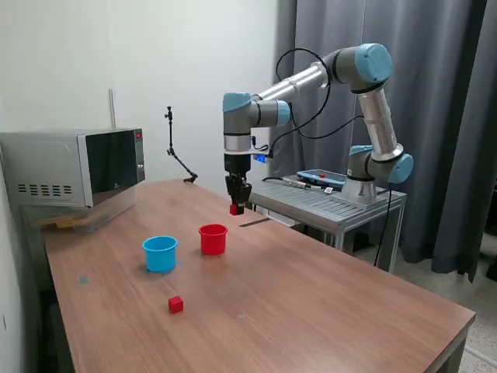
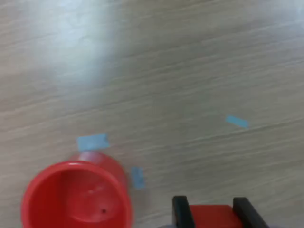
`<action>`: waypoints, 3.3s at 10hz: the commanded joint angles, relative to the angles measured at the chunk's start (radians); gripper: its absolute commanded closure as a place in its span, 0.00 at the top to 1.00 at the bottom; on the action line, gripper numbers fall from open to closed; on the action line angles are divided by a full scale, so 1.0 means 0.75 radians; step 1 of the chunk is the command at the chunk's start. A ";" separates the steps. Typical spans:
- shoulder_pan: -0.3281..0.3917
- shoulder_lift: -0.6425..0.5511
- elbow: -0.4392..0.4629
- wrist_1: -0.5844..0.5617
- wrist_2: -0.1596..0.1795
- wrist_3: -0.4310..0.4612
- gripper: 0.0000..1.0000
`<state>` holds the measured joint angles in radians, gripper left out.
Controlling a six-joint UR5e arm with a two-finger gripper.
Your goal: Place red objects in the red bin, and blue objects in the blue bin.
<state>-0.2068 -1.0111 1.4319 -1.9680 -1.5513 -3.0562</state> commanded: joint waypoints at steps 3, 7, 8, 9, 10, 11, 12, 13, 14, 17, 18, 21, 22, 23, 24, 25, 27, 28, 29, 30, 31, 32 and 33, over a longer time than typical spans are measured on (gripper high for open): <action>-0.115 0.000 0.009 0.000 0.009 0.003 0.00; -0.133 0.047 0.007 -0.018 0.015 0.007 0.00; -0.135 0.080 0.001 -0.037 0.015 0.007 0.00; -0.146 0.100 -0.005 -0.049 0.015 0.007 0.00; -0.156 0.121 -0.005 -0.059 0.015 0.007 0.00; -0.166 0.139 -0.007 -0.070 0.015 0.007 0.00; -0.172 0.147 -0.007 -0.076 0.015 0.007 0.00; -0.186 0.160 -0.013 -0.076 0.015 0.007 0.00; -0.193 0.166 -0.019 -0.076 0.013 0.007 0.00; -0.193 0.174 -0.025 -0.076 0.013 0.007 1.00; -0.193 0.174 -0.028 -0.076 0.013 0.007 1.00; -0.189 0.174 -0.040 -0.078 0.013 0.007 1.00; -0.170 0.172 -0.050 -0.114 0.013 0.007 1.00; -0.140 0.166 -0.050 -0.204 0.013 0.007 1.00; -0.093 0.166 -0.072 -0.245 0.013 0.007 1.00; -0.082 0.176 -0.097 -0.268 0.013 0.007 1.00; -0.021 0.209 -0.150 -0.294 0.013 0.007 1.00; 0.028 0.237 -0.179 -0.309 0.013 0.007 1.00; 0.087 0.284 -0.240 -0.309 0.013 0.007 1.00; 0.124 0.319 -0.295 -0.309 0.013 0.007 1.00; 0.151 0.352 -0.346 -0.317 0.013 0.007 1.00; 0.181 0.368 -0.377 -0.337 0.013 0.007 1.00; 0.192 0.387 -0.400 -0.350 0.011 0.007 1.00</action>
<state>-0.0873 -0.7455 1.1681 -2.2157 -1.5420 -3.0511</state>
